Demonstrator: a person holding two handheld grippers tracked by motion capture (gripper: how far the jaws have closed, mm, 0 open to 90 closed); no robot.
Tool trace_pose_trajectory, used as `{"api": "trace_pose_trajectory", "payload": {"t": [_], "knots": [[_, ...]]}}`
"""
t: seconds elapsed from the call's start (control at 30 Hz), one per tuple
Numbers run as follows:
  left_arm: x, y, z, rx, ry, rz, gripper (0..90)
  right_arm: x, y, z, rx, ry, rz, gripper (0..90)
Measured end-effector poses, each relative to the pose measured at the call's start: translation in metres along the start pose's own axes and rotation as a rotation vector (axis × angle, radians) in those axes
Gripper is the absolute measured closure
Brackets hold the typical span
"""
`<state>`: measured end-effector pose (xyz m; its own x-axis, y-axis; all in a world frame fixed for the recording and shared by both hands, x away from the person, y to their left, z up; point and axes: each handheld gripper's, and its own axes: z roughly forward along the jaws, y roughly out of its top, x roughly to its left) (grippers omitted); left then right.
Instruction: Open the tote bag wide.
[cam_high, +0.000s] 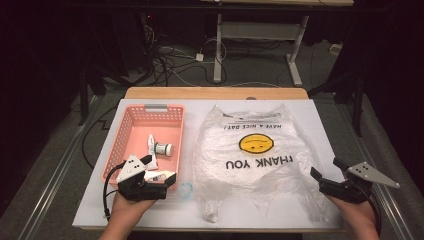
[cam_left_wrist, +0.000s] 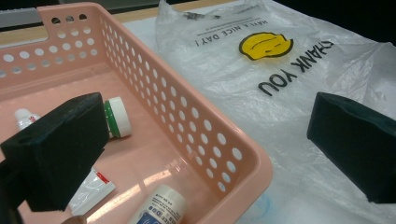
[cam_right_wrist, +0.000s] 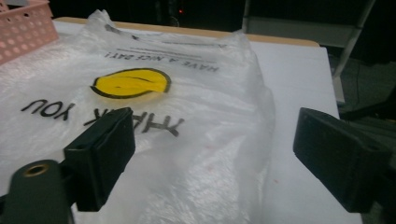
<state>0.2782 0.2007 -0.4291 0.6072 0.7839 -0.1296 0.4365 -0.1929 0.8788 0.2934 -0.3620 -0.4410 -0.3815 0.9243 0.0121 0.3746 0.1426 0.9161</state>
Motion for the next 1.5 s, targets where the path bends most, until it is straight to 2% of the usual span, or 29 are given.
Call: {"api": "trace_pose_trajectory", "payload": {"t": [0.1,0.23,0.3,0.47,0.5,0.53,0.63,0.73,0.87,0.9,0.93,1.13,1.33,1.5], "knots": [[0.0,0.0,0.0,0.004,0.0,0.005,0.0,-0.005,-0.003,0.0,0.018,-0.009,0.014,16.8],[0.0,0.0,0.0,0.001,0.001,0.003,0.0,-0.013,-0.008,0.003,0.08,-0.029,0.06,22.6],[0.0,0.0,0.0,0.001,0.002,0.005,0.0,-0.017,-0.01,0.007,0.106,-0.039,0.063,24.4],[-0.001,0.0,0.0,0.002,0.001,0.008,0.0,-0.025,-0.017,0.015,0.188,-0.059,0.11,29.0],[-0.001,0.0,0.0,0.002,0.001,0.008,0.0,-0.025,-0.017,0.015,0.188,-0.059,0.11,29.0],[-0.001,0.0,0.0,0.003,0.001,0.008,0.0,-0.027,-0.02,0.018,0.218,-0.057,0.121,34.4],[-0.001,0.0,0.0,0.005,0.001,0.009,0.0,-0.028,-0.023,0.022,0.254,-0.044,0.136,41.6],[-0.001,0.0,0.0,0.005,0.002,0.01,0.0,-0.028,-0.025,0.025,0.277,-0.025,0.135,54.1],[-0.001,0.0,0.0,0.007,0.003,0.01,0.0,-0.025,-0.025,0.028,0.297,-0.023,0.105,64.5],[-0.001,0.0,0.0,0.008,0.004,0.01,0.0,-0.025,-0.025,0.028,0.297,-0.023,0.105,64.5],[0.0,0.0,0.0,0.008,0.004,0.01,0.0,-0.024,-0.025,0.028,0.303,-0.02,0.093,70.6],[0.0,0.0,0.0,0.007,0.006,0.01,0.0,-0.021,-0.024,0.03,0.328,0.002,0.066,89.5],[0.0,0.0,0.0,0.008,0.005,0.011,0.0,-0.018,-0.024,0.027,0.309,0.023,0.059,90.0],[0.001,0.001,-0.003,-0.003,0.011,0.006,0.0,-0.004,-0.027,0.012,0.297,0.041,0.05,90.0]]}}
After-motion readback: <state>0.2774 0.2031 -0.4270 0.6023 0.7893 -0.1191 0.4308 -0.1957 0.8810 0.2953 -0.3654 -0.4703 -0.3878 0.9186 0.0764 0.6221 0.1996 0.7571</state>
